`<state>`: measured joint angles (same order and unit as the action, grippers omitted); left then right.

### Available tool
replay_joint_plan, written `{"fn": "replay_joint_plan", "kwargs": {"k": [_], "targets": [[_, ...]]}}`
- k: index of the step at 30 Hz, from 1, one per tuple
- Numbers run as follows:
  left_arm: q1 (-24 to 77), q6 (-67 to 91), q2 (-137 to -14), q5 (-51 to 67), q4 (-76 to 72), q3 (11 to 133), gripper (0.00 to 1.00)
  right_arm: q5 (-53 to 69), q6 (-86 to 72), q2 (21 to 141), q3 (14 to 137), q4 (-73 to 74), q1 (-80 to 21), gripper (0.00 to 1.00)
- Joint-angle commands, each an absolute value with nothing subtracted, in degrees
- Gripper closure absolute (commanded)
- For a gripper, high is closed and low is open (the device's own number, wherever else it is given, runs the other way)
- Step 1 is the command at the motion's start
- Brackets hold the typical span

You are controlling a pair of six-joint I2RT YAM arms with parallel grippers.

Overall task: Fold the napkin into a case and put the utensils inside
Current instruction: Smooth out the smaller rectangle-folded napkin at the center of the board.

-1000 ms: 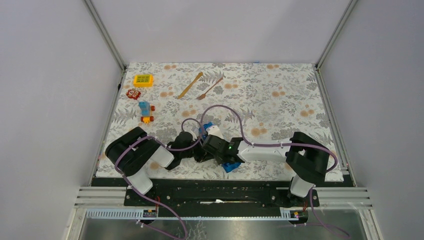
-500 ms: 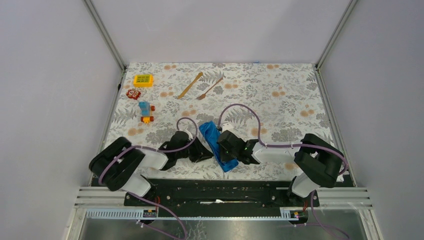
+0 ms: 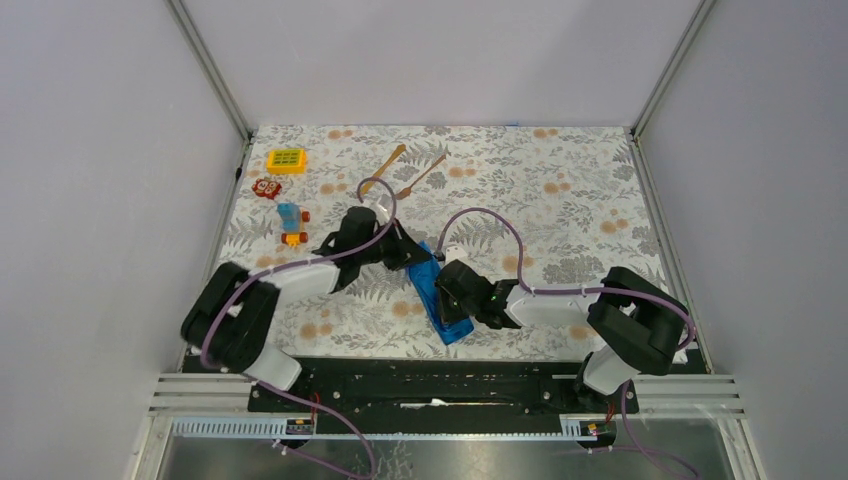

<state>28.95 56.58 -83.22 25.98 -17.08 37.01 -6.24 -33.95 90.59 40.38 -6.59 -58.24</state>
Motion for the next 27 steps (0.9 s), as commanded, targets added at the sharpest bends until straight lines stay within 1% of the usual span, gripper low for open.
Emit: {"fn": "replay_joint_plan", "kwargs": {"k": [1, 5, 8, 12, 14, 17, 20, 21, 25, 27], "targets": [[28.8, 53.7, -92.3, 29.2, -18.5, 39.6, 0.99, -4.0, -34.2, 90.9, 39.5, -3.8, -58.1, 0.95], [27.8, 51.4, -98.0, 27.9, -17.4, 39.5, 1.00, -3.5, -33.9, 89.3, 39.9, -2.7, -58.1, 0.90], [26.3, 49.9, -100.4, 27.2, -17.5, 37.5, 1.00, -2.4, -33.2, 87.8, 41.5, -0.5, -58.1, 0.82], [24.5, 47.6, -100.9, 26.3, -17.1, 35.7, 1.00, 3.3, -32.1, 84.2, 44.9, 3.3, -57.2, 0.54], [24.2, 46.9, -101.0, 26.5, -17.0, 35.4, 1.00, 9.2, -32.4, 84.1, 46.5, 2.6, -54.8, 0.45], [23.8, 46.8, -101.6, 27.4, -17.6, 35.0, 1.00, 14.7, -32.9, 86.2, 49.5, 1.7, -51.8, 0.39], [23.7, 46.8, -101.8, 27.8, -18.1, 34.6, 1.00, 15.7, -32.4, 90.4, 51.5, 0.8, -51.3, 0.37], [23.6, 46.7, -101.9, 28.0, -18.2, 34.6, 1.00, 15.7, -32.4, 91.9, 51.6, 0.6, -51.3, 0.38], [23.3, 46.2, -102.0, 28.5, -18.7, 34.4, 1.00, 16.2, -32.0, 96.1, 49.8, -4.7, -51.3, 0.49], [22.9, 45.6, -101.8, 28.5, -18.1, 34.4, 1.00, 16.3, -31.9, 96.4, 47.0, -5.9, -51.4, 0.51]]}}
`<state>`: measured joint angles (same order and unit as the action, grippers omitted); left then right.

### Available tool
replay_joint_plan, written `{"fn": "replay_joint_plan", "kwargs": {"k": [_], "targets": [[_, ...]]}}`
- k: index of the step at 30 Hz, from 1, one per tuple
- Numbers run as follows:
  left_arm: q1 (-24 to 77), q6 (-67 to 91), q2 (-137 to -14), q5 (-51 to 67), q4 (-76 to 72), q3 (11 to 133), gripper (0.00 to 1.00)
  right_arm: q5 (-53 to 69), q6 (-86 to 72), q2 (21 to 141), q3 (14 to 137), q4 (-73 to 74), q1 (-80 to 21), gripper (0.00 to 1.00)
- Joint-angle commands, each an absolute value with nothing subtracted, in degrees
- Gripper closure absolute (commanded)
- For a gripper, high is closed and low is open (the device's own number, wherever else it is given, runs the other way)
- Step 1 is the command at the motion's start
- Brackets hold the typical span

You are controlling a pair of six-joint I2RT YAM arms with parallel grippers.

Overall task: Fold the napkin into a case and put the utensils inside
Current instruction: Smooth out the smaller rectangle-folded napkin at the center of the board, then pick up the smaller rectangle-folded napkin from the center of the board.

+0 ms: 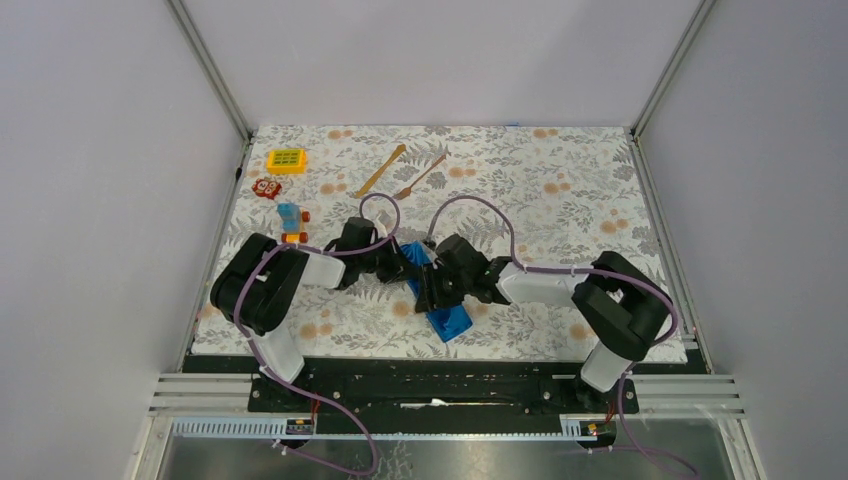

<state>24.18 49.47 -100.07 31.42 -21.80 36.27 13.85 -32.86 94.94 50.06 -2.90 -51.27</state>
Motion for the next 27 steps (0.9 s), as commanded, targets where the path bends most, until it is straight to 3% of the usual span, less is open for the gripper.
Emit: {"fn": "replay_joint_plan", "kwargs": {"k": [1, 7, 12, 17, 20, 27], "targets": [[22.6, 45.3, -101.8, 28.4, -17.8, 34.5, 1.00, 16.2, -31.8, 96.1, 45.3, -6.2, -51.5, 0.51], [21.6, 43.6, -101.5, 28.8, -16.2, 34.8, 1.00, 13.5, -28.3, 89.5, 43.4, 2.4, -54.8, 0.48], [21.5, 43.6, -101.3, 29.4, -15.8, 35.0, 1.00, 12.3, -25.1, 82.7, 49.7, 9.7, -55.3, 0.31], [21.5, 43.5, -100.2, 29.8, -14.8, 35.3, 1.00, 0.2, -17.2, 87.1, 55.7, 12.8, -56.3, 0.14], [21.5, 43.5, -100.4, 30.1, -14.5, 35.5, 1.00, -10.2, -15.0, 91.4, 59.3, 13.3, -59.8, 0.14], [21.4, 44.4, -101.5, 30.8, -15.6, 35.6, 1.00, -24.6, -15.3, 100.3, 63.6, 11.8, -67.3, 0.24]]}}
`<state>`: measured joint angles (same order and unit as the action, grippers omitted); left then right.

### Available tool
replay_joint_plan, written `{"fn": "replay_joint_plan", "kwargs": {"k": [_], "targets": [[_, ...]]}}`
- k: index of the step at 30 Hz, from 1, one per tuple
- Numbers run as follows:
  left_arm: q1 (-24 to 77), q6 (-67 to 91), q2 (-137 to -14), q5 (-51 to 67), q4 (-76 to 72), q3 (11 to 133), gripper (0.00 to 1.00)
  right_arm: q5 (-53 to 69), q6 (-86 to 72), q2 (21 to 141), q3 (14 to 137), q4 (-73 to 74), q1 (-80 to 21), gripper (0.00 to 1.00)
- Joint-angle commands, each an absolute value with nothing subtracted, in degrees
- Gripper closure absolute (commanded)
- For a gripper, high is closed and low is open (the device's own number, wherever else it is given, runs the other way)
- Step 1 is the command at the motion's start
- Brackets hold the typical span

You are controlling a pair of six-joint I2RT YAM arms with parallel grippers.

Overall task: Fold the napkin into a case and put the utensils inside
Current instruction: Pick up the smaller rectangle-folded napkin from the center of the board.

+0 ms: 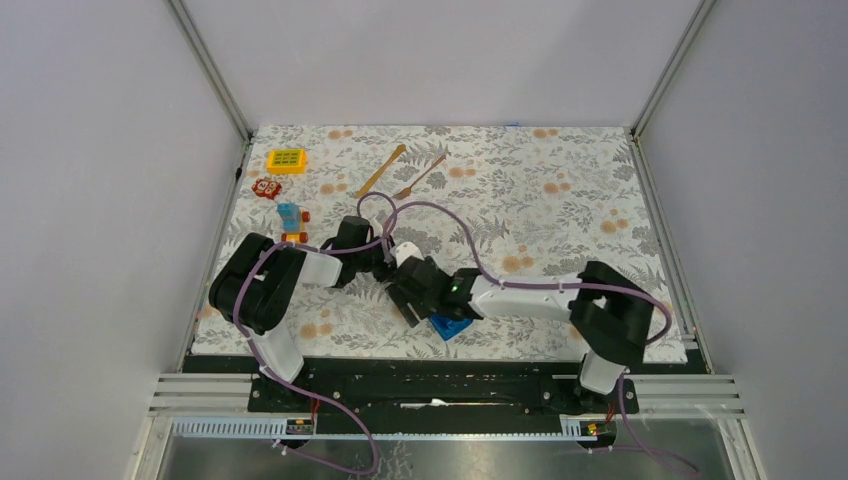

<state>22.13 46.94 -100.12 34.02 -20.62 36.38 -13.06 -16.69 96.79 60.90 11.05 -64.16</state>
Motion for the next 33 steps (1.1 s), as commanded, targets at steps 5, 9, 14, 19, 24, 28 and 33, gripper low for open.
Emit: {"fn": "replay_joint_plan", "kwargs": {"k": [5, 9, 14, 19, 24, 28, 33], "targets": [[21.1, 44.5, -101.3, 31.0, -15.9, 35.1, 1.00, -29.9, -16.8, 103.6, 62.8, 10.5, -69.7, 0.31], [21.0, 44.5, -101.2, 31.0, -15.8, 35.0, 1.00, -33.1, -18.6, 106.7, 62.1, 10.1, -70.3, 0.38], [20.7, 44.8, -99.7, 32.0, -14.9, 35.6, 0.98, -37.1, -21.0, 109.0, 62.1, 10.4, -71.1, 0.68], [19.2, 45.7, -92.0, 34.3, -9.8, 38.9, 0.73, -36.2, -21.3, 105.9, 61.5, 9.0, -71.2, 1.00], [14.7, 43.8, -77.7, 29.5, 3.5, 45.2, 0.59, -18.0, -23.7, 96.8, 57.2, 2.6, -69.0, 1.00], [10.8, 41.0, -68.5, 22.9, 14.5, 49.8, 0.52, 3.6, -30.5, 92.7, 54.3, -4.4, -64.0, 1.00], [9.4, 38.9, -64.0, 20.9, 19.0, 50.9, 0.49, 25.5, -46.3, 92.3, 43.7, -27.3, -55.7, 1.00]]}}
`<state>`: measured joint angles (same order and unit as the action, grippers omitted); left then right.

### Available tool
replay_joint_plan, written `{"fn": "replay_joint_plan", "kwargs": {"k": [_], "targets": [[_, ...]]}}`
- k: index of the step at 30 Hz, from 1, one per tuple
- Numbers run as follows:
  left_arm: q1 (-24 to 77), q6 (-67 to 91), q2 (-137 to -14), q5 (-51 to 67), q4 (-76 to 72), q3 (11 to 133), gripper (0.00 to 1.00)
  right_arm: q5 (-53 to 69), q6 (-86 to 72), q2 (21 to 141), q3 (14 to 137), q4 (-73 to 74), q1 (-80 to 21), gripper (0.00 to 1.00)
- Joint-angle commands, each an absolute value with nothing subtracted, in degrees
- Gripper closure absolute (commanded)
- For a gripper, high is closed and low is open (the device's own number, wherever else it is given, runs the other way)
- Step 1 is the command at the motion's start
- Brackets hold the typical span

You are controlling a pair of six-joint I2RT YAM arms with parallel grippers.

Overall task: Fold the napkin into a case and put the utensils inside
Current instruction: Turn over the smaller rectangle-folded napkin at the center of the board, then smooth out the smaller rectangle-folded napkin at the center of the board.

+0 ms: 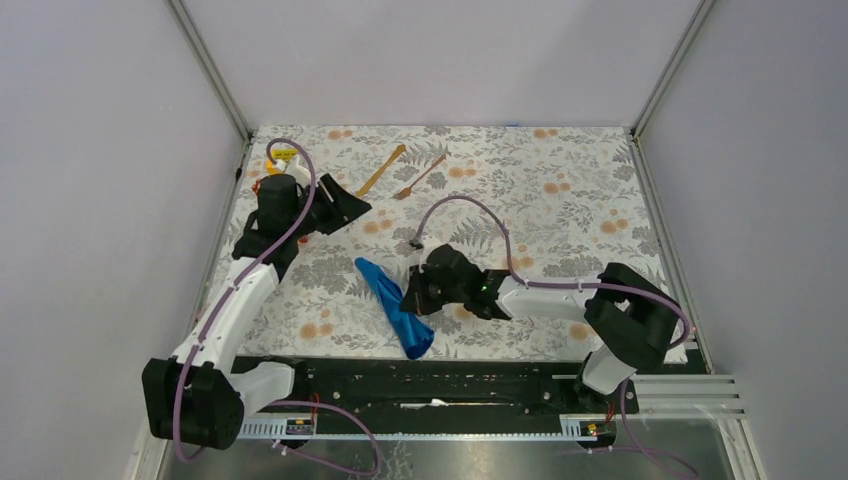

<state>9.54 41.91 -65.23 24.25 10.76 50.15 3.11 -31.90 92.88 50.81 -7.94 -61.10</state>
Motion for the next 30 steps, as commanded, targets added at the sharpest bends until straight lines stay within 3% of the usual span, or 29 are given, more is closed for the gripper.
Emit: {"fn": "replay_joint_plan", "kwargs": {"k": [1, 7, 10, 14, 16, 18, 20, 22, 25, 28, 30], "targets": [[9.4, 38.9, -64.1, 21.5, 19.2, 50.7, 0.49, 28.5, -49.4, 93.2, 41.4, -32.9, -54.1, 1.00], [9.4, 39.5, -65.2, 25.1, 17.7, 48.3, 0.50, 38.8, -66.7, 101.4, 30.4, -61.5, -44.8, 1.00], [9.4, 39.4, -66.3, 26.7, 16.9, 47.8, 0.50, 41.3, -69.0, 104.4, 26.8, -68.2, -40.3, 0.99], [10.0, 40.2, -69.1, 31.2, 12.9, 46.4, 0.49, 44.2, -66.3, 105.8, 24.0, -67.9, -33.7, 0.87], [11.4, 40.7, -72.0, 33.3, 11.0, 46.1, 0.49, 45.2, -60.0, 104.6, 24.9, -59.2, -30.5, 0.73], [13.9, 42.0, -75.6, 35.4, 7.4, 45.4, 0.50, 42.8, -47.9, 100.7, 28.3, -36.5, -29.2, 0.58], [16.3, 44.7, -79.0, 37.3, 1.6, 44.4, 0.52, 35.0, -35.0, 94.6, 32.8, -16.2, -29.1, 0.41], [18.4, 47.0, -82.9, 38.1, -3.7, 44.3, 0.55, 28.0, -28.2, 88.4, 35.8, -4.0, -29.2, 0.32], [20.4, 50.3, -88.7, 39.1, -10.1, 45.1, 0.60, 22.6, -23.7, 80.8, 39.3, 7.6, -30.0, 0.30], [21.0, 51.9, -93.1, 38.6, -14.5, 45.9, 0.67, 25.3, -24.1, 78.6, 41.9, 10.5, -34.4, 0.33], [21.0, 51.3, -95.8, 37.1, -14.7, 46.9, 0.71, 29.6, -27.7, 78.8, 42.0, 7.3, -38.6, 0.43]]}}
